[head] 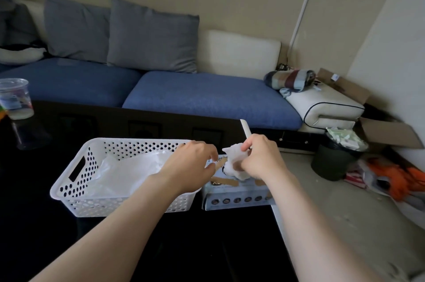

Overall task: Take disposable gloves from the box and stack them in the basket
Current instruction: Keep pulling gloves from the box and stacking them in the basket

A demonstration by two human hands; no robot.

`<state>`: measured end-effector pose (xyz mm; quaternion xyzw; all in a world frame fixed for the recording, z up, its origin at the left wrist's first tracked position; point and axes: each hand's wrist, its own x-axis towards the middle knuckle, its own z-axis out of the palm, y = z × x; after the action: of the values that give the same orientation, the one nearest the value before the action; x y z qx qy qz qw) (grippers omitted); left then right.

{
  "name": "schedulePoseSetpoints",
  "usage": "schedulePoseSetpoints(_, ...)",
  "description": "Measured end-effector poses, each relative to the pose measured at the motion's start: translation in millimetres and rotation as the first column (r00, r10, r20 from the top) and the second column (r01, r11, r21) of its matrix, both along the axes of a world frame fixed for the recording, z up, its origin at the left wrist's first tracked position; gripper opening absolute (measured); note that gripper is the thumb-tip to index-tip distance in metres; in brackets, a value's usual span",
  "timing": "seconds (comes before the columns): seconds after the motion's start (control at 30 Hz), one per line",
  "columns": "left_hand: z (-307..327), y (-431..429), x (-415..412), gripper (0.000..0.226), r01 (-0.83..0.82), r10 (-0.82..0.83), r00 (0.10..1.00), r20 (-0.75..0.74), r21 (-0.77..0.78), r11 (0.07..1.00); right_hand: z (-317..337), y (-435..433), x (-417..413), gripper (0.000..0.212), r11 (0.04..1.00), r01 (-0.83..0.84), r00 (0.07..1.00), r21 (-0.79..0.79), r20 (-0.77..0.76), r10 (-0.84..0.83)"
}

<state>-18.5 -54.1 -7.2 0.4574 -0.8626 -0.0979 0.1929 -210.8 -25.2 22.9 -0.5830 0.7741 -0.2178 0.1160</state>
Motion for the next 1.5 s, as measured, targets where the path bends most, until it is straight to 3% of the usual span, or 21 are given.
schedulePoseSetpoints(0.27,-12,-4,-30,0.032,-0.034,0.034,0.999,-0.011,0.021,0.999,-16,-8,-19,0.004,0.989,-0.057,0.997,-0.135,0.042,0.063)
schedulePoseSetpoints(0.43,-11,-4,-37,0.045,-0.034,0.036,0.998,-0.044,0.04,0.999,-14,-10,-23,0.02,0.958,-0.183,0.973,-0.221,0.1,0.209)
schedulePoseSetpoints(0.57,-13,-4,-39,0.06,-0.02,0.022,0.997,-0.069,0.041,0.999,-17,-13,-25,0.025,0.939,-0.205,0.969,-0.275,0.079,0.235)
schedulePoseSetpoints(0.77,-19,-7,-38,0.053,0.006,-0.007,1.0,0.017,0.02,1.0,-15,-11,-29,0.042,0.926,-0.105,0.936,-0.362,0.278,0.215)
schedulePoseSetpoints(1.0,-18,-2,-37,0.061,0.041,-0.05,0.977,0.208,0.045,0.998,-12,-10,-29,0.036,0.902,0.153,0.821,-0.405,0.56,0.112)
schedulePoseSetpoints(1.27,-13,0,-39,0.058,0.049,-0.075,0.963,0.258,0.107,0.993,-5,-9,-25,0.036,0.758,0.259,0.794,-0.598,0.579,0.186)
schedulePoseSetpoints(1.43,-12,4,-40,0.056,0.048,-0.085,0.952,0.294,0.131,0.99,14,-9,-22,0.022,0.466,0.445,0.847,-0.765,0.529,0.059)
schedulePoseSetpoints(1.5,-11,4,-39,0.056,0.05,-0.087,0.961,0.264,0.145,0.988,21,-6,-18,0.02,0.412,0.45,0.856,-0.792,0.514,0.053)
